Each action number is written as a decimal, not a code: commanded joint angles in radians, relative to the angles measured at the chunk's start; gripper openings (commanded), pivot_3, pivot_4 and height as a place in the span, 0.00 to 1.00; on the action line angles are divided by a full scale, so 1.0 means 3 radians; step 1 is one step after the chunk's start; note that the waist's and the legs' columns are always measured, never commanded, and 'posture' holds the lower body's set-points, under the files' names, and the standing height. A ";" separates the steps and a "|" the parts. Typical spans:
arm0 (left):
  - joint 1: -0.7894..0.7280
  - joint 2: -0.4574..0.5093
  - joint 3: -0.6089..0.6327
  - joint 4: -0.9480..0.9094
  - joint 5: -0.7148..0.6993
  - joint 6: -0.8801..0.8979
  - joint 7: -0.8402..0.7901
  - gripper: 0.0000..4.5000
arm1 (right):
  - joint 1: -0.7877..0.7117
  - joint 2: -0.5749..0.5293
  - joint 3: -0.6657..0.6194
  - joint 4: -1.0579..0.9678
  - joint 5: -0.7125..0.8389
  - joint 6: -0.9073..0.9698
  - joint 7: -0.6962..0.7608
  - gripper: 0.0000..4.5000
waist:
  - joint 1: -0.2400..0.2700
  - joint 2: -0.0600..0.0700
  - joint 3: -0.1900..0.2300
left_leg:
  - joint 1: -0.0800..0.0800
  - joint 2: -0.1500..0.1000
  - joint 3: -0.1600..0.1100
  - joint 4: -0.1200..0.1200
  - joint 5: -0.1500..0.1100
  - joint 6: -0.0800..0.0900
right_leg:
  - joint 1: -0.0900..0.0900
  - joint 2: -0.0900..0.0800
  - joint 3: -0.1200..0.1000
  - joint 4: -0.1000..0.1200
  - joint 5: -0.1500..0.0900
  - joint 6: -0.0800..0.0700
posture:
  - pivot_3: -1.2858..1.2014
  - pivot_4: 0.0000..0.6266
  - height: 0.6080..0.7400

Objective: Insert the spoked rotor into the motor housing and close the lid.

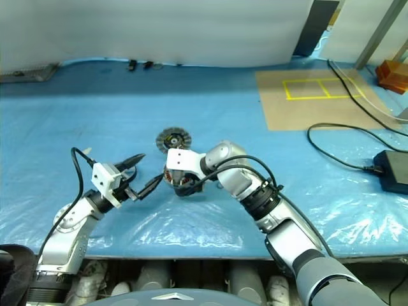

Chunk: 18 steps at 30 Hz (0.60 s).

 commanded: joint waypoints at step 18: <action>-0.0120 0.0072 0.0039 -0.0035 -0.0118 -0.0006 -0.0195 1.00 | 0.0382 -0.0251 -0.0914 -0.0490 0.1058 -0.0682 -0.0509 0.99 | 0.0000 -0.0002 0.0004 | -0.0049 0.0001 0.0004 0.0004 0.0008 -0.0012 | -0.0055 0.0004 0.0000 0.0003 0.0015 -0.0024 | 0.52 0.24 1.00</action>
